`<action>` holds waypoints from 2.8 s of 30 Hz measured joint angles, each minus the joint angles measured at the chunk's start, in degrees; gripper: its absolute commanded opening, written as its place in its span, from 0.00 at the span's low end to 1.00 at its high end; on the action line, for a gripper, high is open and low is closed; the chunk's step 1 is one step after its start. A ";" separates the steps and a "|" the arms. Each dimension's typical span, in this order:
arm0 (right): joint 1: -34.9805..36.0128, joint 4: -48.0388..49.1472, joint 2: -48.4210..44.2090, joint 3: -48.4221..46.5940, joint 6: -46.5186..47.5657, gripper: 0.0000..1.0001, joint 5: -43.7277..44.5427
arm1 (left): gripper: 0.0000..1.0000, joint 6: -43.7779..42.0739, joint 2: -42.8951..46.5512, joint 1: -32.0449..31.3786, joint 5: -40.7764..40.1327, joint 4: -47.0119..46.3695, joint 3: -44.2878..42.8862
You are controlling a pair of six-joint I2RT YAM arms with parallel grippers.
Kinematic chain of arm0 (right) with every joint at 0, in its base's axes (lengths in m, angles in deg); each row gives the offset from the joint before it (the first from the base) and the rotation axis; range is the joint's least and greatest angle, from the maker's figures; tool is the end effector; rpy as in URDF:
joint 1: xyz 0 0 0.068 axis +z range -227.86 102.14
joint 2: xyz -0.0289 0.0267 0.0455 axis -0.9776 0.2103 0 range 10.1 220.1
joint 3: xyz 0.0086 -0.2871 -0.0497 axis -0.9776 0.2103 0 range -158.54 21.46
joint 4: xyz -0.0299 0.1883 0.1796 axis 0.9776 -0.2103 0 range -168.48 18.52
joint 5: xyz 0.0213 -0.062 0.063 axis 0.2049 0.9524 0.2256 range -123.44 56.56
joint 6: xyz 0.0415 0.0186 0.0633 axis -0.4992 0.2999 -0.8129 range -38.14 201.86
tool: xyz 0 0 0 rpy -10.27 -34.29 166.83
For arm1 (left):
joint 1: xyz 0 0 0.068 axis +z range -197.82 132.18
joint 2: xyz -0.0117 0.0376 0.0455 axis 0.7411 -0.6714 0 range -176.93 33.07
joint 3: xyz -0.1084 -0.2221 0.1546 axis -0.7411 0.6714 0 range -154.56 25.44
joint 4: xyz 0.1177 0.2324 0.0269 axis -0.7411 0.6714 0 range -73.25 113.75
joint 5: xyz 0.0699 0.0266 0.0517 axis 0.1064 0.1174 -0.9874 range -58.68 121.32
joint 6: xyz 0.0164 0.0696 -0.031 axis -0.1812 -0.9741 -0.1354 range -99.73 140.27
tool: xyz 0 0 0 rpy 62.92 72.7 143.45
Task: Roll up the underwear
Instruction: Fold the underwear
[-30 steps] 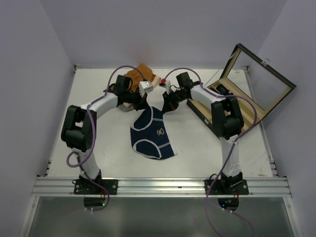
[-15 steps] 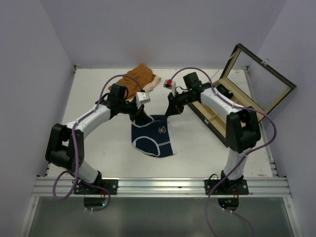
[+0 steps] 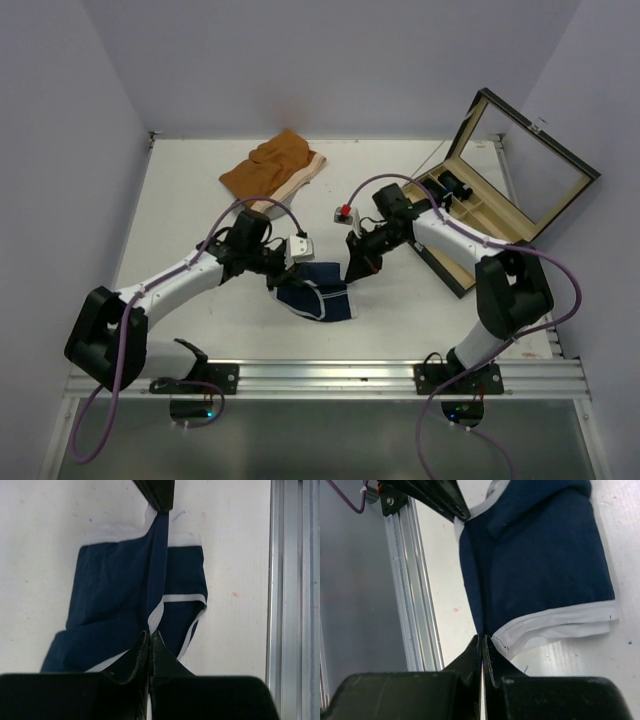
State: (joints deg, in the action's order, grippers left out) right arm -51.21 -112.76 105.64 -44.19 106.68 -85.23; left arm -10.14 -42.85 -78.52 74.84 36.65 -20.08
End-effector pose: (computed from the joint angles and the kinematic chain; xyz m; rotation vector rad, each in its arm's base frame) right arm 0.2690 0.1936 0.2161 -1.2992 2.2199 1.2511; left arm 0.2098 -0.1779 0.2218 1.4559 1.8140 -0.9211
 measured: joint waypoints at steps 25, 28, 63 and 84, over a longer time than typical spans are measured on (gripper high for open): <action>7.56 -3.63 -0.37 7.21 6.95 0.08 4.72 | 0.00 -1.40 -5.66 -14.19 -5.51 0.92 5.42; 8.02 -5.49 -0.26 7.21 8.22 0.33 4.57 | 0.18 -3.10 -7.04 -15.39 -6.43 2.32 5.14; 5.92 14.67 20.48 -9.88 -23.58 0.08 18.27 | 0.24 13.46 -24.13 9.33 -16.98 -0.02 -10.64; -1.57 23.82 0.52 12.74 -42.60 0.00 11.28 | 0.40 10.16 -8.59 -8.52 -20.74 -4.28 -8.55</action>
State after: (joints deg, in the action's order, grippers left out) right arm -52.78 -88.94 106.17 -31.45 64.08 -73.96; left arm 0.02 -51.44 -87.05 54.10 32.36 -28.62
